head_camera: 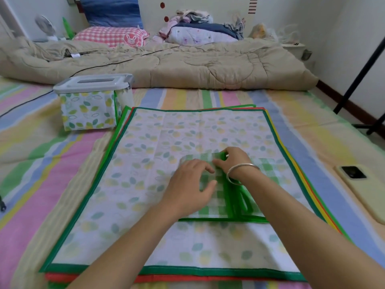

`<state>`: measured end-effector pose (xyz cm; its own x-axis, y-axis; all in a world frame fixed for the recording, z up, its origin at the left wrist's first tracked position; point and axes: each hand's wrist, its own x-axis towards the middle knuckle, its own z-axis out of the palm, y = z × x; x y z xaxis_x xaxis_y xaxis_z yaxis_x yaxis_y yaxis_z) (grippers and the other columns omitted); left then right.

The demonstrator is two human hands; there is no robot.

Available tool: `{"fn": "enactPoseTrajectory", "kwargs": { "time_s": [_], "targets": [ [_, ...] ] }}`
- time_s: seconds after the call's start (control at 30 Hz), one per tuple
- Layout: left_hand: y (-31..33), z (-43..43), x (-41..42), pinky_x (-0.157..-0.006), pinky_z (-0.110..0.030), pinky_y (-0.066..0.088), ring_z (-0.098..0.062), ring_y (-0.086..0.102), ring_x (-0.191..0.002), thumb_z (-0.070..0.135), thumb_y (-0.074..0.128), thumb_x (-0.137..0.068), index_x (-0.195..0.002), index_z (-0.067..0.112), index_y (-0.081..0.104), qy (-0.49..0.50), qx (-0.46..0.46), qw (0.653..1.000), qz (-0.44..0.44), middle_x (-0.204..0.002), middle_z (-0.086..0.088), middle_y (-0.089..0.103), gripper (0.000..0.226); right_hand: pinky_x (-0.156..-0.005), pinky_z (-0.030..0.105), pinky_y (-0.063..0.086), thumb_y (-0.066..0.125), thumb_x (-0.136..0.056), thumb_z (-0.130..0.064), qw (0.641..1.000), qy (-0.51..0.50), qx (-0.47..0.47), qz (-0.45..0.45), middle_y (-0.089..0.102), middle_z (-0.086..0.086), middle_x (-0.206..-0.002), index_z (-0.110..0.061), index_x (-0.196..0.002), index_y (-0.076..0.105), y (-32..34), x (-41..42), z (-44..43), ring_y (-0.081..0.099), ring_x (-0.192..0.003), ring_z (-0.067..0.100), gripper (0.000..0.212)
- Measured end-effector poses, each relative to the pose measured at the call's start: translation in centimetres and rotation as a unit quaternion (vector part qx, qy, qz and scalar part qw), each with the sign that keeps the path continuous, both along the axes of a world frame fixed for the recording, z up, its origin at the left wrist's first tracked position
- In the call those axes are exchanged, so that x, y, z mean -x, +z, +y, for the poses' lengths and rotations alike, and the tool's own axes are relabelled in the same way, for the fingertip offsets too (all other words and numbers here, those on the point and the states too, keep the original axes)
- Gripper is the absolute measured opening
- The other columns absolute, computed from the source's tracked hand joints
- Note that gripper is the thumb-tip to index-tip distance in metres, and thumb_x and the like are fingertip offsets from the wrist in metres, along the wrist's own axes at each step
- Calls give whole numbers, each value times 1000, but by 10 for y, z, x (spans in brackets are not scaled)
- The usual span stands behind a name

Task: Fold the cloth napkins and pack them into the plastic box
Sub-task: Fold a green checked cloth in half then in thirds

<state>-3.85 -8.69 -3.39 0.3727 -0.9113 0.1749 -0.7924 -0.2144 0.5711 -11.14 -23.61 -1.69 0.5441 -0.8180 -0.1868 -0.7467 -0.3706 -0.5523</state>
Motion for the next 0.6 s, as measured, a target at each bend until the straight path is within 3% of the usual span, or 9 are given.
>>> {"fn": "enactPoseTrajectory", "kwargs": {
  "time_s": [0.07, 0.1, 0.17, 0.33, 0.53, 0.6],
  "targets": [
    [-15, 9, -2, -122, -26, 10, -2, 15, -147, 58, 39, -92, -149, 31, 37, -74, -48, 996, -31, -159, 17, 25, 64, -88, 33, 47, 66, -90, -38, 1000, -12, -10, -17, 63, 10, -121, -6, -125, 58, -9, 0, 1, 60, -106, 26, 48],
    [-21, 11, -2, -123, -25, -4, 0, -4, -150, 64, 29, -91, -157, 29, 20, -97, -74, 990, -69, -164, 17, 5, 75, -90, 33, 46, 66, -90, -39, 999, -21, -26, -26, 62, 10, -124, -6, -128, 56, -13, -1, 1, 60, -108, 26, 51],
    [-28, 13, 0, -122, -30, -14, 1, -23, -147, 69, 12, -89, -160, 25, 0, -114, -99, 980, -133, -164, 13, -16, 84, -92, 32, 44, 67, -89, -40, 997, -41, -55, -47, 60, 10, -130, -6, -134, 52, -18, -1, 0, 58, -114, 26, 59],
    [-37, 9, 2, -122, -36, -14, -1, -31, -145, 70, 2, -87, -158, 23, -11, -104, -132, 972, -166, -163, 6, -25, 86, -94, 33, 44, 68, -89, -38, 995, -56, -67, -52, 58, 9, -133, -7, -137, 50, -22, -2, -1, 57, -116, 26, 59],
    [-46, 7, 1, -122, -38, -14, -4, -25, -148, 72, 5, -89, -159, 26, -9, -103, -142, 969, -175, -165, 5, -16, 84, -85, 34, 50, 65, -91, -32, 985, -83, -94, -115, 64, 5, -117, -16, -127, 57, -11, 3, 2, 62, -94, 22, 40],
    [-48, 8, 1, -122, -38, -14, -4, -25, -148, 73, 4, -89, -159, 26, -6, -103, -130, 971, -174, -165, 5, -15, 85, -83, 33, 52, 61, -93, -24, 983, -87, -42, -159, 69, 2, -109, -19, -122, 60, 2, 12, 2, 65, -89, 20, 29]
  ]
}}
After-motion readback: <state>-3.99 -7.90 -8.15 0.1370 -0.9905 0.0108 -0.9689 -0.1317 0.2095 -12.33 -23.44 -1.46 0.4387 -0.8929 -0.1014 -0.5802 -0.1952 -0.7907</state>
